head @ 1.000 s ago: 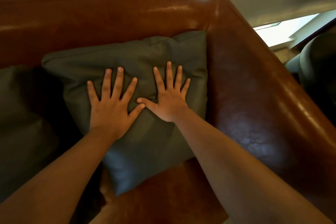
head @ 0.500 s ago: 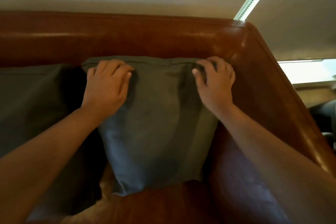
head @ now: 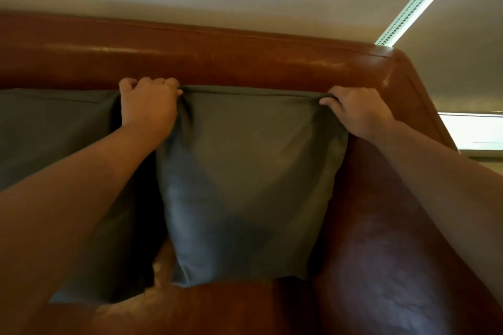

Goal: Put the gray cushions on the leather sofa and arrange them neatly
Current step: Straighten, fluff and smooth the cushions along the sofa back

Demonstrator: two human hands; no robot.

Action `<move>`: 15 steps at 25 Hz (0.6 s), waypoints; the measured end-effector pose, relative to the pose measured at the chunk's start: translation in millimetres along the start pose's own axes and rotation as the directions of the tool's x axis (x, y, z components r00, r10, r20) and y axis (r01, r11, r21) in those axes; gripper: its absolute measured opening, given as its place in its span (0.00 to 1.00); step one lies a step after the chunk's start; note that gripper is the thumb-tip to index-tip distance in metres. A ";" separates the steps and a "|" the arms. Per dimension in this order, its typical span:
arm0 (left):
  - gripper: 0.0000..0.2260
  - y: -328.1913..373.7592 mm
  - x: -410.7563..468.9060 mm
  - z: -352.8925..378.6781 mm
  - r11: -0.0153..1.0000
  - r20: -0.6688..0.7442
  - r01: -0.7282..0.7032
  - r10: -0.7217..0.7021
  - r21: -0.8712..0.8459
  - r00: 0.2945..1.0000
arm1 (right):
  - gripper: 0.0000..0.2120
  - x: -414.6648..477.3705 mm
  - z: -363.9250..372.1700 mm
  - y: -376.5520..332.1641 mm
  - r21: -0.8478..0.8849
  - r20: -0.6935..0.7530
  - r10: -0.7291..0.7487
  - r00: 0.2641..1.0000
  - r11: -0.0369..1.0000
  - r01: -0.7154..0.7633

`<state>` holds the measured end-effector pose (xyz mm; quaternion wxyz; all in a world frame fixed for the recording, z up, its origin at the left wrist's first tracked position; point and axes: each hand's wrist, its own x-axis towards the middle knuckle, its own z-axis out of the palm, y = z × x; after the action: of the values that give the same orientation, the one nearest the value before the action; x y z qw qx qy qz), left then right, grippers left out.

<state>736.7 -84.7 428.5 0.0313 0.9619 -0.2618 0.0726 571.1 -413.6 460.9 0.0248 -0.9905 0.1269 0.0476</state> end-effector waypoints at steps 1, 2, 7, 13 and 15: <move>0.12 -1.7 -2.2 3.8 0.998 0.009 -0.035 0.035 -0.043 0.999 | 0.18 -3.5 -3.3 7.6 0.025 0.034 0.005 0.999 1.000 -0.006; 0.14 -7.3 -4.5 4.6 0.992 0.026 -0.078 0.081 -0.096 0.996 | 0.17 -6.8 -7.3 14.7 0.085 0.098 0.006 0.995 0.996 -0.014; 0.13 -38.5 -5.6 -16.9 0.983 0.142 -0.167 0.176 -0.070 0.974 | 0.15 -8.9 -5.6 25.1 0.136 0.186 0.059 0.981 0.987 -0.085; 0.18 16.2 -1.3 -17.1 0.999 0.183 0.051 -0.048 -0.016 0.982 | 0.21 -46.1 16.5 -3.7 0.625 -0.071 0.540 0.839 0.679 -0.385; 0.21 51.5 -12.8 -24.7 0.977 -0.049 -0.173 0.168 -0.121 0.985 | 0.19 -87.2 53.5 -32.1 0.829 -0.011 0.692 0.721 0.410 -0.381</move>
<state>696.6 -120.3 452.0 0.0900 0.9305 -0.3467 0.0770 490.6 -357.6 417.6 0.4116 -0.7686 0.4532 -0.1857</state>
